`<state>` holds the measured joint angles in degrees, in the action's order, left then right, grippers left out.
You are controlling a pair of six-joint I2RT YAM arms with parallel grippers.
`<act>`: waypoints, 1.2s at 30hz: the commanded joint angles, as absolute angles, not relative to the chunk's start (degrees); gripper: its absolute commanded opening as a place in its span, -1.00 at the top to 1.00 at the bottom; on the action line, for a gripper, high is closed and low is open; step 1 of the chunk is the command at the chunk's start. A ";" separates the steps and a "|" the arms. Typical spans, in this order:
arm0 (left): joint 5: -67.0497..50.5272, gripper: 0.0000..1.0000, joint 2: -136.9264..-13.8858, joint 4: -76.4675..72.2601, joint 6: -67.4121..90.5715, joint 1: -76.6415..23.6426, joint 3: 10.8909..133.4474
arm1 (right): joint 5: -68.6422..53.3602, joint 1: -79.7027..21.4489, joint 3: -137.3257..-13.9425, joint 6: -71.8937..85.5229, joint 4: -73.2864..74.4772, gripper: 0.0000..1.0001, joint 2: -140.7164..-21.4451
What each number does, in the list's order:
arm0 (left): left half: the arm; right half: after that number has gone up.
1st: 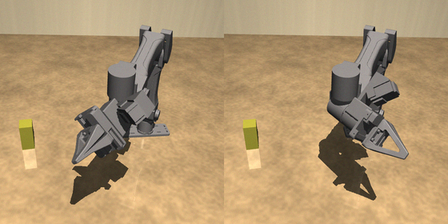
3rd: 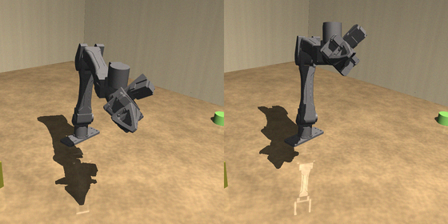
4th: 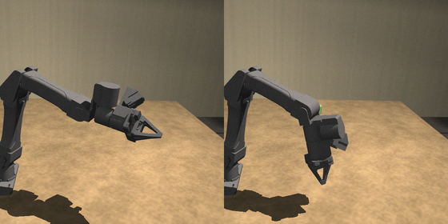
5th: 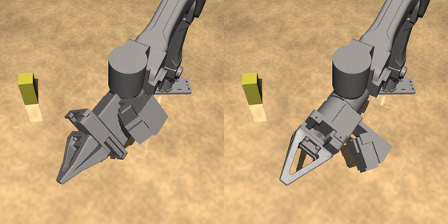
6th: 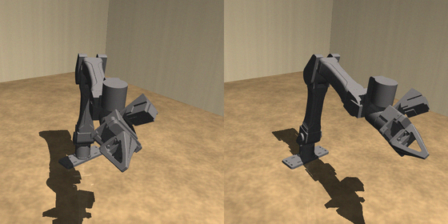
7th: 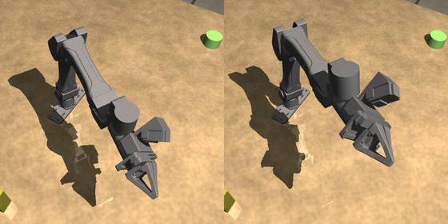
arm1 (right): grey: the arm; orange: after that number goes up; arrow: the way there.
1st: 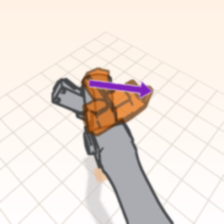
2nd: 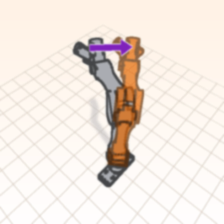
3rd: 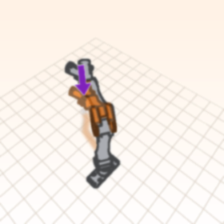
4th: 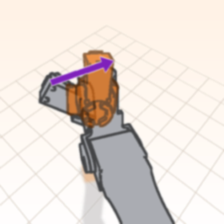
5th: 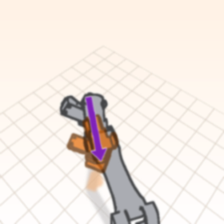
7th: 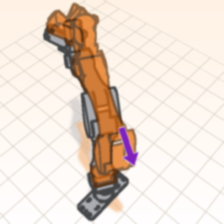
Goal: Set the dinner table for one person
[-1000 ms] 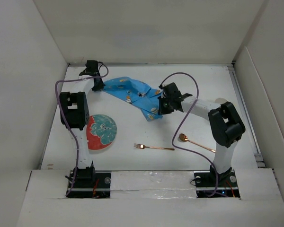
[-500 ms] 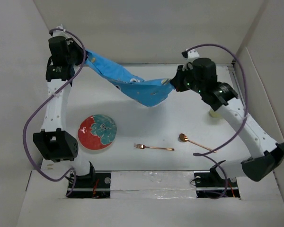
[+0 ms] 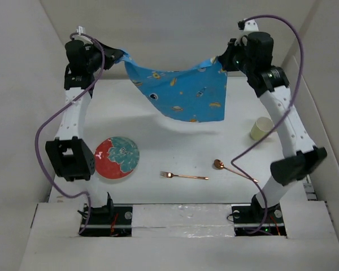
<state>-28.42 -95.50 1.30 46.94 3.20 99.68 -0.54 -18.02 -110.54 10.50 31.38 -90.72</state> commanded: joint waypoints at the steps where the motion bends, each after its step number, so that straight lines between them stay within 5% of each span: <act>1: -35.76 1.00 -102.64 -9.91 59.84 3.60 103.34 | -2.90 -14.60 -124.46 9.14 31.37 1.00 -99.99; 5: -37.09 1.00 -109.33 -10.89 64.15 2.99 115.65 | -4.83 -12.13 -145.86 10.72 37.26 1.00 -112.12; 8: -38.05 1.00 -108.20 -16.15 67.93 3.60 116.02 | -6.50 -10.63 -149.86 12.12 36.13 1.00 -112.07; 12: -39.99 1.00 -102.76 -24.49 69.87 6.32 105.50 | -7.21 -10.63 -130.31 11.08 29.11 1.00 -101.45; 17: -41.48 1.00 -94.31 -28.83 68.74 10.62 75.71 | -9.22 -11.16 -94.67 10.20 22.42 1.00 -92.12; 21: -41.66 0.03 -94.92 -22.09 59.44 13.35 64.35 | -9.23 -11.78 -76.00 11.60 17.50 1.00 -88.86; 23: -39.04 -0.21 -95.54 -17.25 52.26 13.88 62.84 | -8.79 -11.78 -71.91 11.95 15.47 1.00 -89.29; 26: -33.76 -0.26 -95.62 -9.16 46.33 13.89 63.81 | -6.25 -11.78 -70.49 12.04 17.58 0.99 -93.06; 28: -30.26 -0.23 -95.19 -5.20 41.94 13.36 64.77 | -4.23 -12.30 -71.19 12.04 18.80 0.70 -95.09; 30: -25.69 0.01 -94.75 2.58 34.25 11.61 66.78 | -2.30 -12.30 -71.28 12.83 19.24 0.24 -96.59; 33: -13.65 0.11 -94.31 11.56 26.39 5.38 71.27 | -1.50 -12.30 -71.02 13.80 20.04 -0.06 -95.46; 36: -4.41 0.16 -94.13 15.37 21.54 0.80 71.55 | -0.36 -12.30 -70.31 14.85 21.61 -0.09 -92.83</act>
